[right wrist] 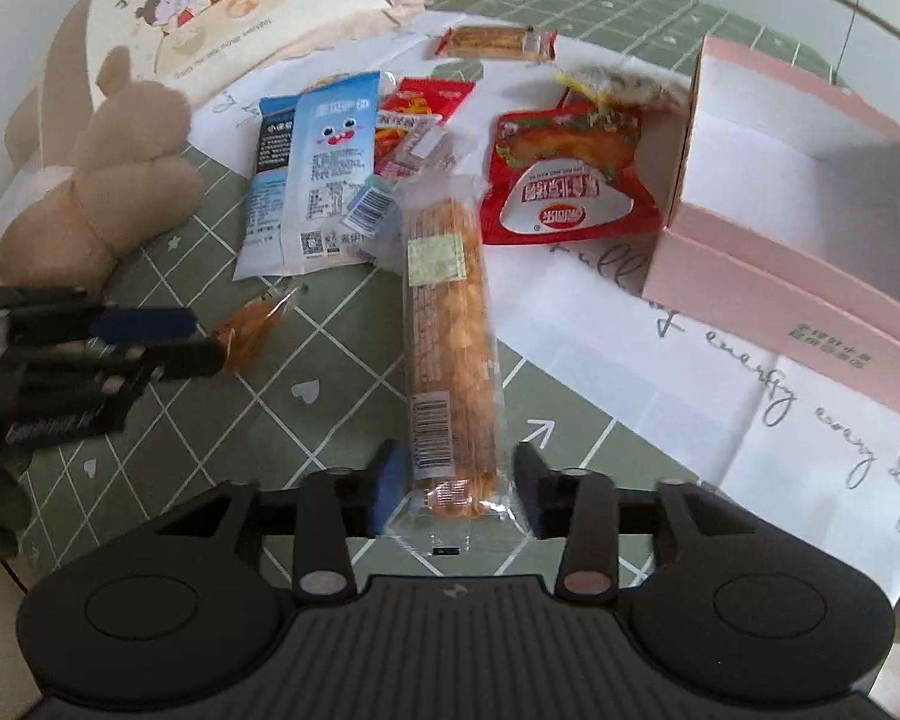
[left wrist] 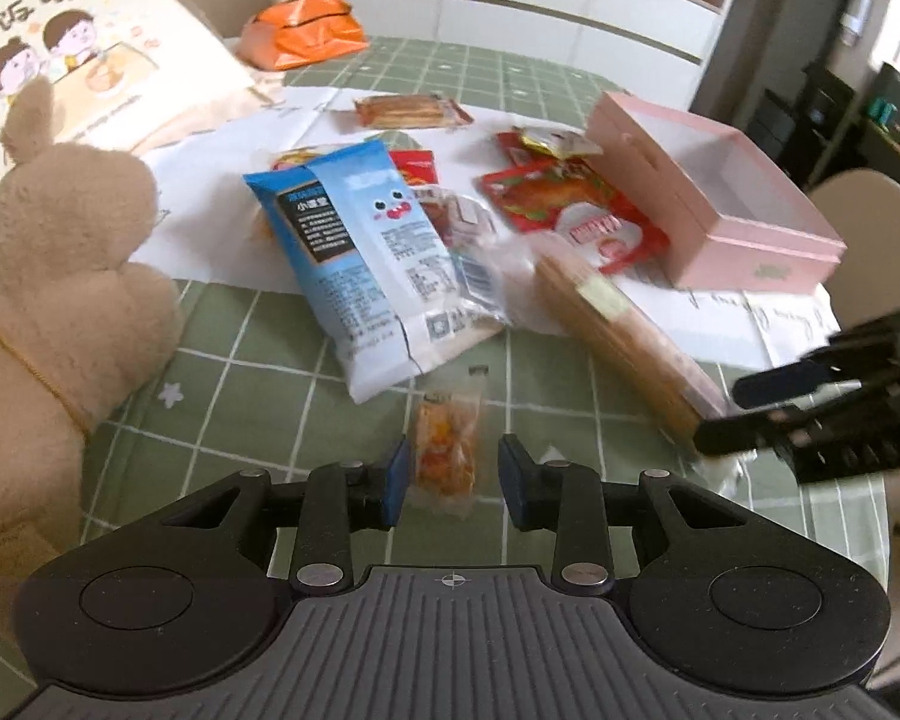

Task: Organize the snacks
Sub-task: 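Carry the bread stick into the pink box with the right tool while the left brings the orange packet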

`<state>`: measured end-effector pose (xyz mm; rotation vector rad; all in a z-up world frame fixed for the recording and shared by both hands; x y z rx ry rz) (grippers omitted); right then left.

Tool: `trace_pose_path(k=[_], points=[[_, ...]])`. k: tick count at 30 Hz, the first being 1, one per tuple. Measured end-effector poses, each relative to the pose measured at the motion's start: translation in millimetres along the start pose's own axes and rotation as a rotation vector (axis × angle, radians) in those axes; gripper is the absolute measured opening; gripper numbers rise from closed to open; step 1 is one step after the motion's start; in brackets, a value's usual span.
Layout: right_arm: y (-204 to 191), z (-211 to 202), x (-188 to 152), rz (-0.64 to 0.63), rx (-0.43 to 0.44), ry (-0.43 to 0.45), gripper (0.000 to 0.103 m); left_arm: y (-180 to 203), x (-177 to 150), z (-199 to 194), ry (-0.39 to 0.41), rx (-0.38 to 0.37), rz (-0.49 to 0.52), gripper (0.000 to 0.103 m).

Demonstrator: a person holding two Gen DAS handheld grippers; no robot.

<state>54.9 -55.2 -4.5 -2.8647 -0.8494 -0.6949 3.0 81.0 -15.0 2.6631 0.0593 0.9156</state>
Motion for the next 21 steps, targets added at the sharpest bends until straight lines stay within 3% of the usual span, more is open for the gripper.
trace_pose_path(k=[5,9,15,18,20,21], points=[[2,-4,13,-0.006,-0.048,0.063,0.061,-3,0,21,-0.044,0.049,-0.007,0.035],[0,5,26,-0.022,-0.103,0.098,0.074,8,-8,20,-0.048,-0.004,-0.025,0.025],[-11,20,37,-0.035,-0.089,0.106,0.075,29,-24,17,-0.085,-0.047,-0.036,0.025],[-18,33,48,-0.027,-0.086,0.098,0.074,36,-32,16,-0.101,-0.054,-0.045,0.025],[-23,39,51,-0.009,-0.066,0.079,0.062,39,-36,15,-0.108,-0.052,-0.038,0.025],[-24,42,50,0.004,-0.049,0.058,0.047,39,-37,14,-0.107,-0.05,-0.041,0.025]])
Point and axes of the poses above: each gripper's, at about its wrist camera, not at the fingertips, and z roughly the way its jaws point, y to its right, x to its top, the point moved 9 cm from there along z, roughly the way its jaws point, and after that the axes turned 13 degrees about -x, right-handed, at the moved point
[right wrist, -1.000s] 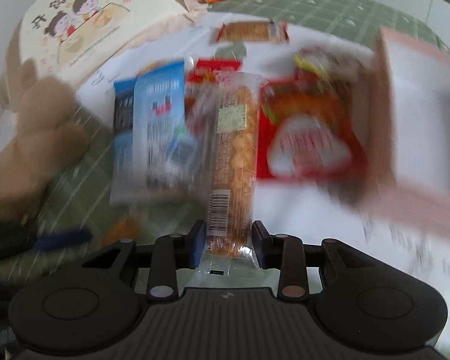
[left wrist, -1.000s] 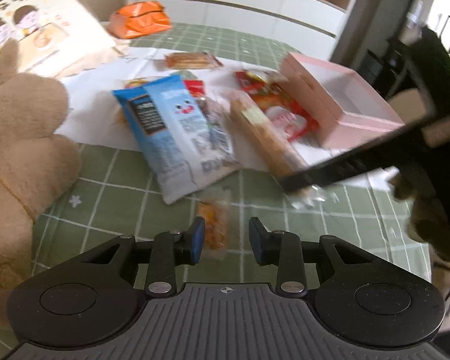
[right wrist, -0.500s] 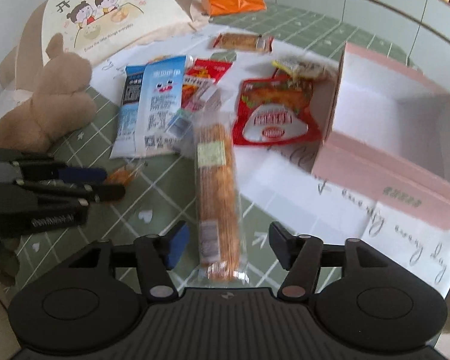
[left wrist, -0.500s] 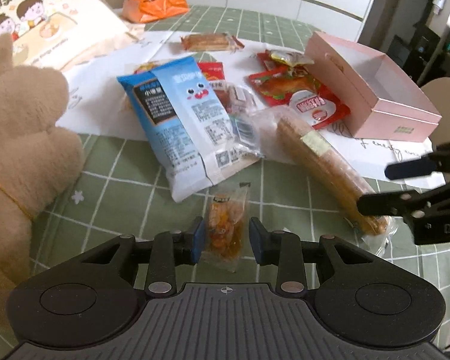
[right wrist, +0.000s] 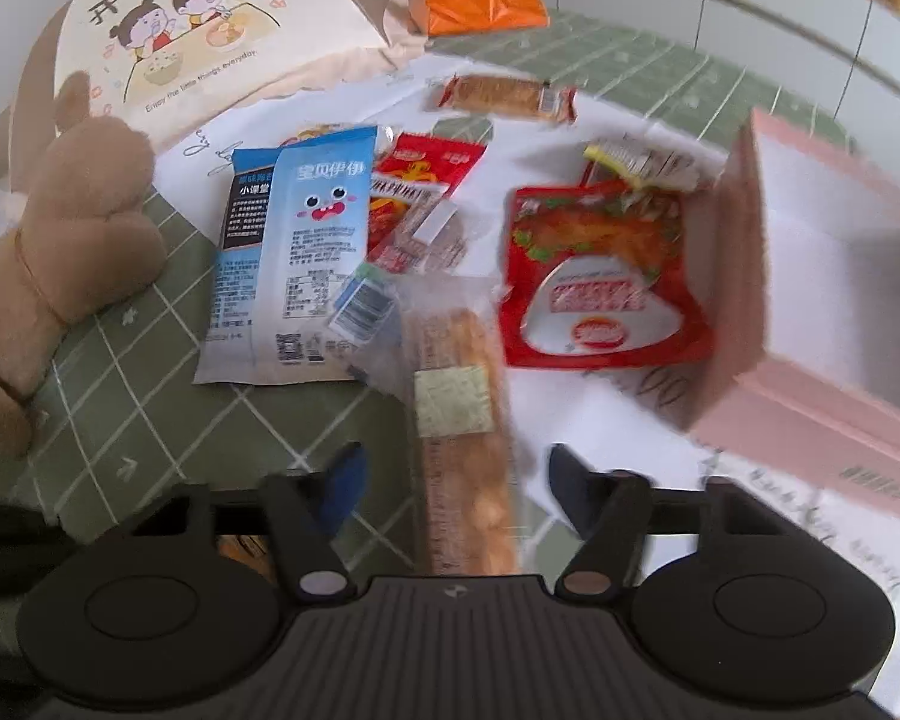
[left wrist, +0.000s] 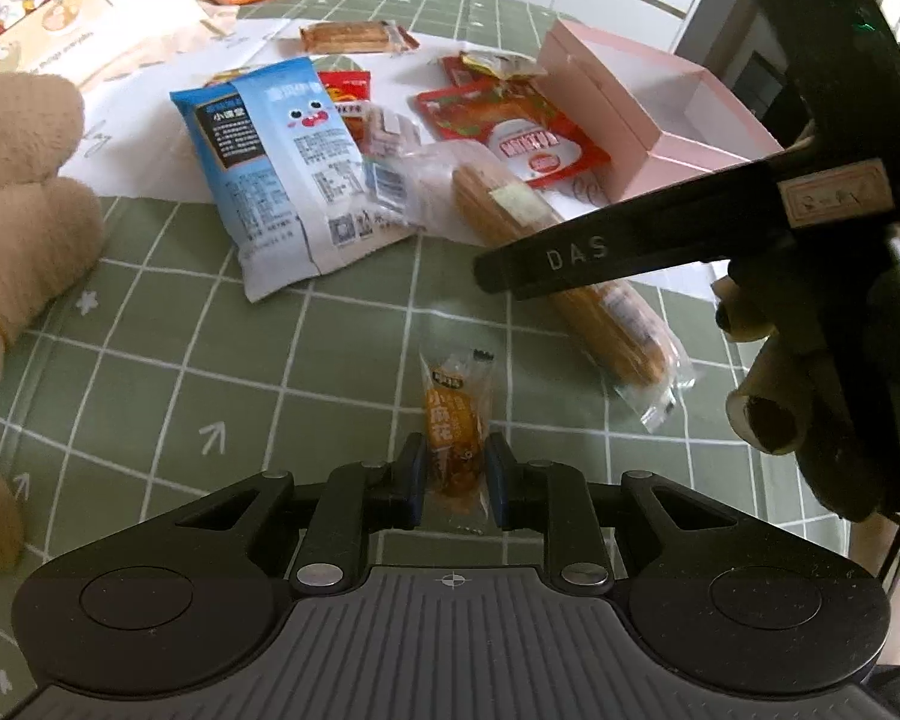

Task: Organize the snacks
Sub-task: 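Carry the bread stick into the pink box with the right tool while the left brings the orange packet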

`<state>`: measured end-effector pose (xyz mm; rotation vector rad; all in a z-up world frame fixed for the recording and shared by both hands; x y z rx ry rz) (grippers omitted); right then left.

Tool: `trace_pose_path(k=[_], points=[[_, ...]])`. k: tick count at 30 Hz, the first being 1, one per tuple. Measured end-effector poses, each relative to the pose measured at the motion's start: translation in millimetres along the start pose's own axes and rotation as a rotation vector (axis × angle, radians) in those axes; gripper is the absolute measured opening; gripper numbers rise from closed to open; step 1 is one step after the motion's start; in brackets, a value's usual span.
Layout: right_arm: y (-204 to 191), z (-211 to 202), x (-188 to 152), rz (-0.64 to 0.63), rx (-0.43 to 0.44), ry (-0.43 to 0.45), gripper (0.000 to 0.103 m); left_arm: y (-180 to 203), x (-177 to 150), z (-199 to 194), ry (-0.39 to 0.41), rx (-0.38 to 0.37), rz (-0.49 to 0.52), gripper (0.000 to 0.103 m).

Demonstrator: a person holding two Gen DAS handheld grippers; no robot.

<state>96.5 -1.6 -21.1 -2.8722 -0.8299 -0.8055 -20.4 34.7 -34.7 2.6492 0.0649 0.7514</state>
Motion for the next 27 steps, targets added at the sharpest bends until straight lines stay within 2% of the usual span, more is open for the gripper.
trace_pose_path(k=[4,8,12,14,19,23,25,27], points=[[4,-9,-16,0.02,0.011,-0.034,0.031,-1,-1,-2,0.013,-0.003,-0.016,0.025],[20,-29,-50,0.053,0.047,-0.093,0.031,-1,1,1,0.028,-0.004,-0.022,0.026],[41,-46,-84,0.105,0.027,-0.139,0.031,-2,4,6,0.028,-0.001,-0.022,0.026],[48,-51,-93,0.105,-0.011,-0.139,0.033,-1,6,7,0.029,0.0,-0.021,0.026],[48,-48,-92,0.07,-0.073,-0.093,0.039,4,11,13,0.018,0.005,0.0,0.027],[40,-44,-85,0.014,-0.11,-0.06,0.038,11,10,17,0.008,-0.044,-0.012,0.029],[42,-46,-86,0.022,-0.078,-0.069,0.03,13,7,17,0.01,-0.057,0.007,0.028],[49,-51,-90,0.062,-0.032,-0.094,0.027,14,5,16,0.015,-0.04,0.016,0.025]])
Point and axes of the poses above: each gripper's, at about its wrist camera, not at the fingertips, and z roughly the way its jaws point, y to its right, x to its top, the point moved 9 cm from there along z, roughly the way its jaws point, and after that the axes turned 13 degrees about -x, right-handed, at the moved point
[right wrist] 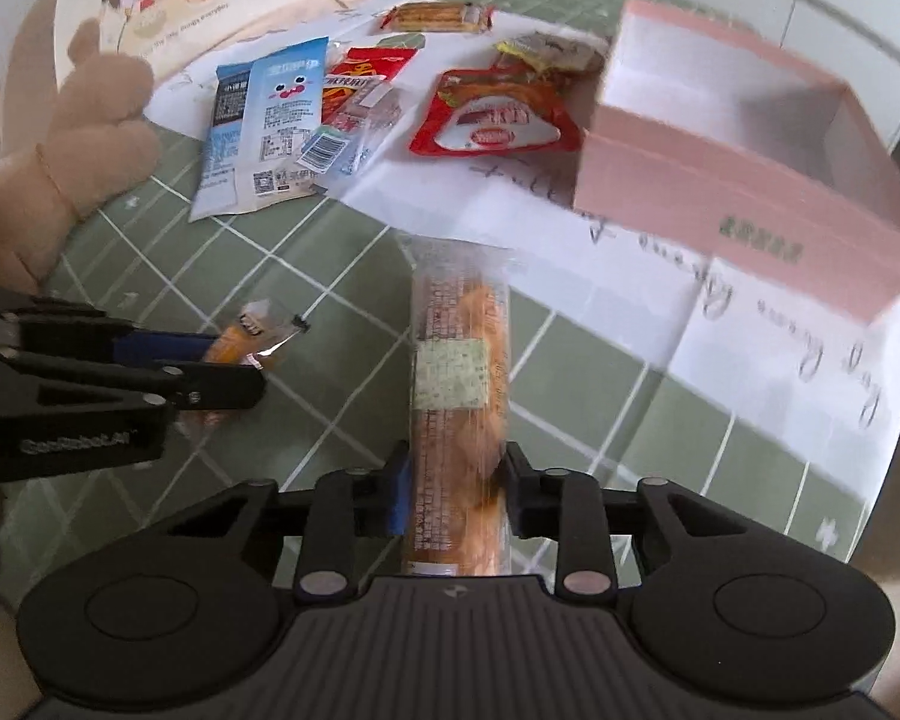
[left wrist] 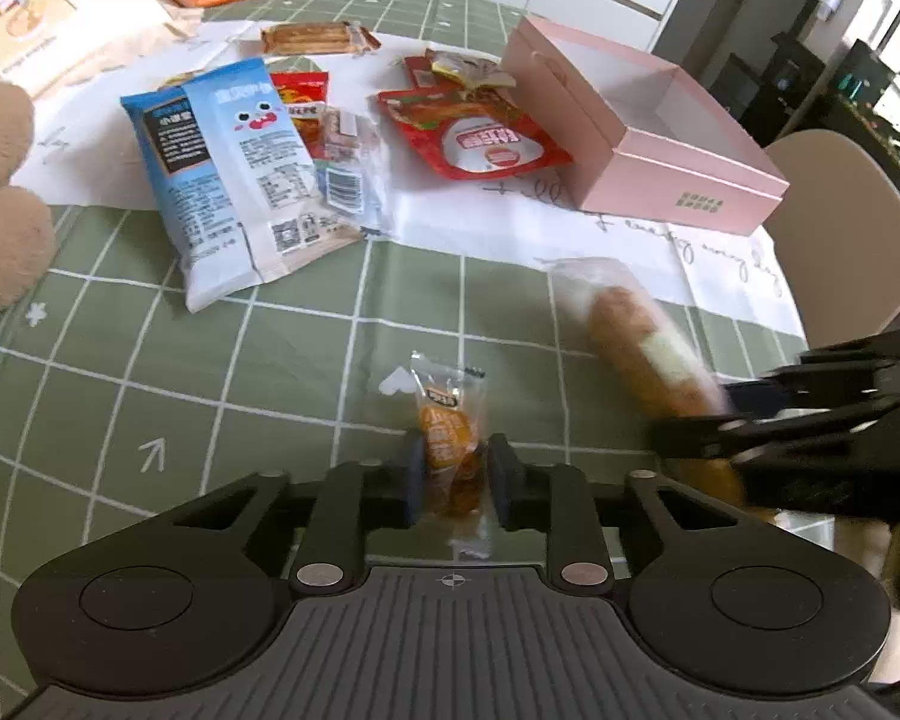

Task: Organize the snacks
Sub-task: 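Carry the bread stick into the pink box with the right tool while the left brings the orange packet, then grasp the two blue snack bags together with the left tool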

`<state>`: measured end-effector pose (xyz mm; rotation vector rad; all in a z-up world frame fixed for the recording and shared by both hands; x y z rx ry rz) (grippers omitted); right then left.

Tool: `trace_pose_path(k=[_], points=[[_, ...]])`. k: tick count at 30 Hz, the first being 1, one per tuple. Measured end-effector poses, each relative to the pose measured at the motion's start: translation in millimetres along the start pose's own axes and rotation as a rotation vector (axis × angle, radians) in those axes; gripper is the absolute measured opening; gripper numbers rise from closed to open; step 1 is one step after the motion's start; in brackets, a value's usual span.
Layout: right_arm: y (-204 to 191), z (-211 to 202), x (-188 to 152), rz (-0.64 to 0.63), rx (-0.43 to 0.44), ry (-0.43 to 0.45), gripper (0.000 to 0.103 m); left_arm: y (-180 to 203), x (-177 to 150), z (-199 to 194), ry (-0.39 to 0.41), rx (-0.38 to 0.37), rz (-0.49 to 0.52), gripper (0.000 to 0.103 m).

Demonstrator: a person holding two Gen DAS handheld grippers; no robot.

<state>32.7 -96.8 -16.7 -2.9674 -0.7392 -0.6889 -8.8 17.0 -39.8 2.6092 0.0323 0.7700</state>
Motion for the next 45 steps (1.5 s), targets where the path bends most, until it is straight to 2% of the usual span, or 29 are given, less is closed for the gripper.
trace_pose_path(k=[2,4,8,12,15,18,20,21,22,26,30,33,36,41,43,45], points=[[12,-8,-3,0.045,0.025,-0.01,0.027,2,0,-1,0.001,0.0,-0.019,0.024],[30,-22,-4,0.091,0.03,0.002,0.026,11,7,-5,0.031,-0.039,-0.028,0.024],[73,-69,18,0.188,0.07,0.092,0.026,48,66,-30,0.159,-0.18,-0.037,0.024],[124,-128,78,0.252,0.063,0.278,0.026,105,162,-67,0.317,-0.247,0.09,0.024],[156,-149,128,0.294,0.043,0.358,0.026,137,223,-71,0.35,-0.294,0.131,0.024],[177,-140,174,0.324,0.043,0.376,0.028,147,272,-51,0.359,-0.345,0.066,0.025],[188,-118,193,0.333,0.06,0.338,0.042,137,289,-27,0.342,-0.304,0.007,0.025],[198,-106,197,0.348,0.042,0.314,0.054,130,290,-15,0.329,-0.265,-0.008,0.025],[207,-94,197,0.362,0.021,0.302,0.057,122,287,-7,0.317,-0.238,-0.013,0.025],[225,-53,173,0.371,0.046,0.247,0.058,78,255,22,0.23,-0.114,-0.053,0.026],[221,-15,143,0.357,0.054,0.165,0.058,18,208,31,0.163,0.056,-0.13,0.026],[203,1,130,0.309,0.054,0.132,0.058,-27,179,16,0.177,0.162,-0.21,0.026],[173,-3,129,0.233,0.05,0.145,0.058,-66,157,-6,0.225,0.255,-0.28,0.026],[109,-15,154,0.092,0.061,0.191,0.061,-109,133,-27,0.268,0.274,-0.365,0.026],[79,-13,163,0.046,0.075,0.198,0.068,-119,124,-31,0.282,0.263,-0.389,0.026],[56,-12,165,0.016,0.097,0.186,0.07,-127,119,-27,0.294,0.236,-0.408,0.026]])
Point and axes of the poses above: each gripper's, at about its wrist camera, not at the fingertips, and z roughly the way its jaws point, y to its right, x to its top, the point moved 9 cm from there along z, roughly the way its jaws point, and after that the axes turned 13 degrees about -x, right-handed, at the moved point
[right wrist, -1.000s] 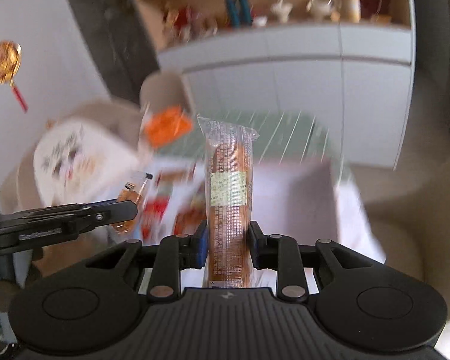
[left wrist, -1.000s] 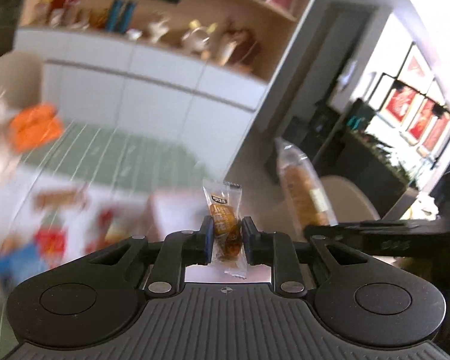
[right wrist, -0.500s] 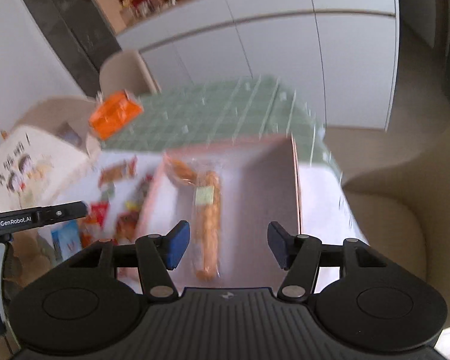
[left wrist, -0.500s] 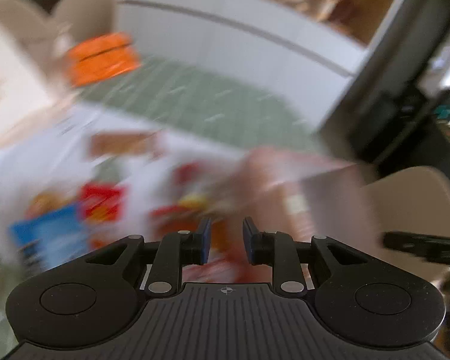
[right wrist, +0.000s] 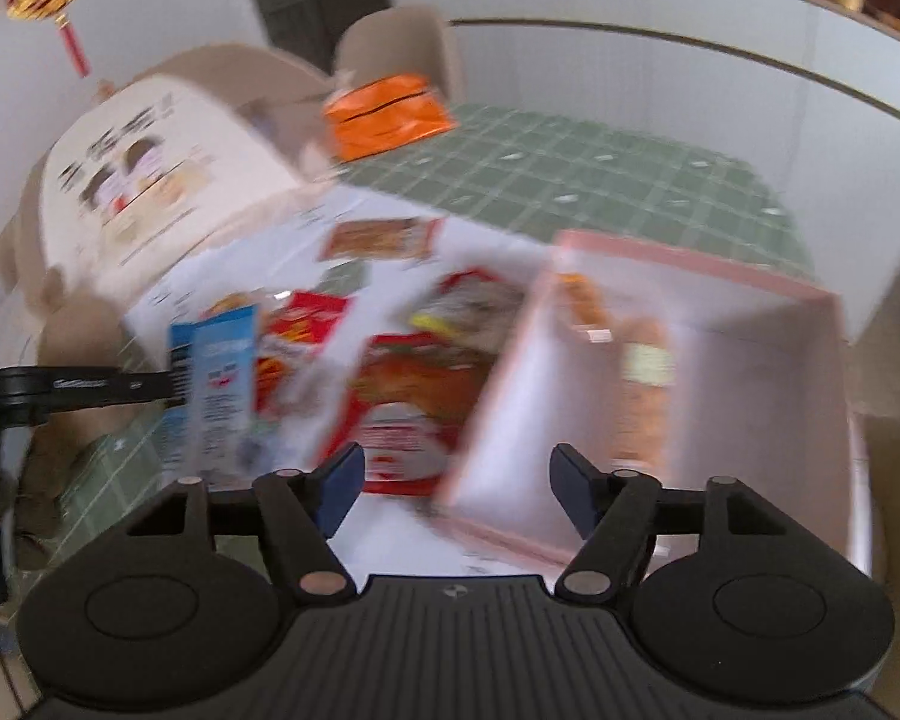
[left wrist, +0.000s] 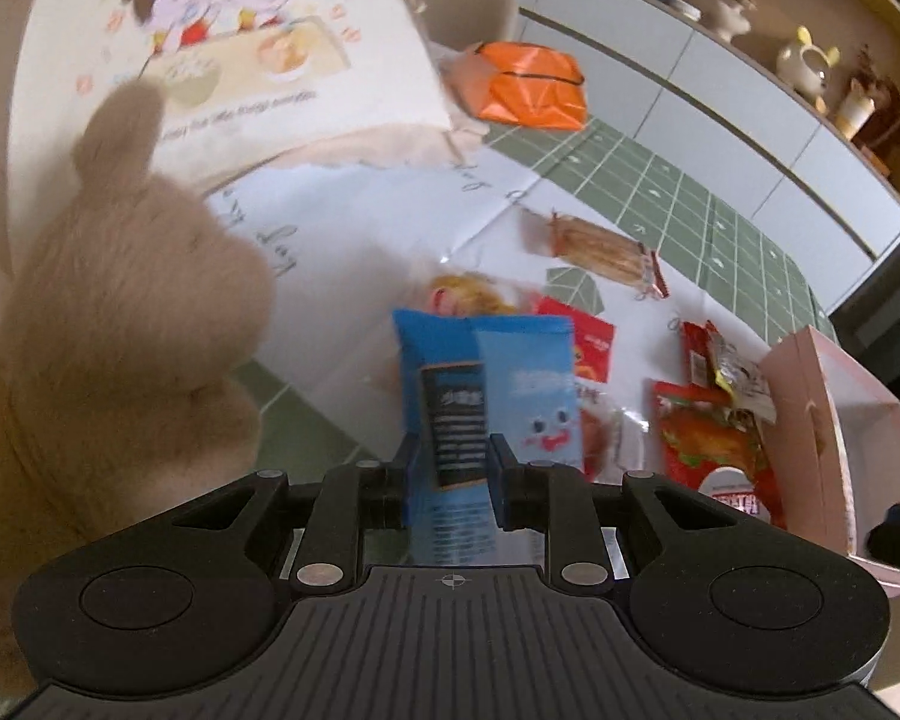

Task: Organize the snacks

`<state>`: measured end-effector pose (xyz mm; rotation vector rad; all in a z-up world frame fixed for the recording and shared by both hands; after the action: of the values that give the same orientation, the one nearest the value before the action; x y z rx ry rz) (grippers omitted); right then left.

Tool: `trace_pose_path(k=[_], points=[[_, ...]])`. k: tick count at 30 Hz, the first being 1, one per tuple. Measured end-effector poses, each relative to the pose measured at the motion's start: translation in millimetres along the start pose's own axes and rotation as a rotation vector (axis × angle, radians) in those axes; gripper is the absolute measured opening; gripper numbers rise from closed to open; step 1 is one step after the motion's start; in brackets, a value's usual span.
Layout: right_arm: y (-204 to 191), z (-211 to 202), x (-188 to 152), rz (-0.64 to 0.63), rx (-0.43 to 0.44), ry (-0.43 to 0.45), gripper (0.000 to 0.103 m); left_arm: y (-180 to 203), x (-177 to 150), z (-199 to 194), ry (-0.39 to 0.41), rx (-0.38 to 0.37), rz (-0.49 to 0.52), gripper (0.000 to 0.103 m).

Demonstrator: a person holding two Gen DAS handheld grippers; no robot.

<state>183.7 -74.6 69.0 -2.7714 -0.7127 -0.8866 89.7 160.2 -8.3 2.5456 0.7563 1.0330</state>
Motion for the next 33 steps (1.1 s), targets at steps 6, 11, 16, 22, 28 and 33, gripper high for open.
trace_pose_path(k=[6,11,16,22,28,33], points=[[-58,13,-9,-0.046,0.07,-0.071,0.072,-10,2,21,0.024,-0.126,0.0,0.036],[-74,19,-21,-0.095,0.013,-0.103,0.072,3,4,43,-0.008,-0.222,0.052,0.043],[-74,25,-20,-0.09,-0.034,-0.114,0.072,24,-17,50,-0.122,-0.283,0.139,0.042],[-94,53,-7,-0.084,-0.036,-0.094,0.068,15,-59,15,-0.216,-0.322,0.223,0.042],[-112,91,-1,-0.099,-0.064,-0.093,0.047,-13,-71,-22,-0.16,-0.236,0.151,0.042],[-110,106,10,-0.122,-0.133,-0.046,0.049,-25,-70,-45,-0.084,-0.196,0.091,0.04]])
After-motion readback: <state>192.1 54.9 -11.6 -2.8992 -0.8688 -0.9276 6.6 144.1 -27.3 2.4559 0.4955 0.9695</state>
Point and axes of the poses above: each gripper's, at about its wrist camera, not at the fingertips, and z roughly the way its jaws point, y to its right, x to its top, the point moved 9 cm from there along z, roughly the way its jaws point, and after that the axes turned 13 degrees about -x, right-handed, at the moved point
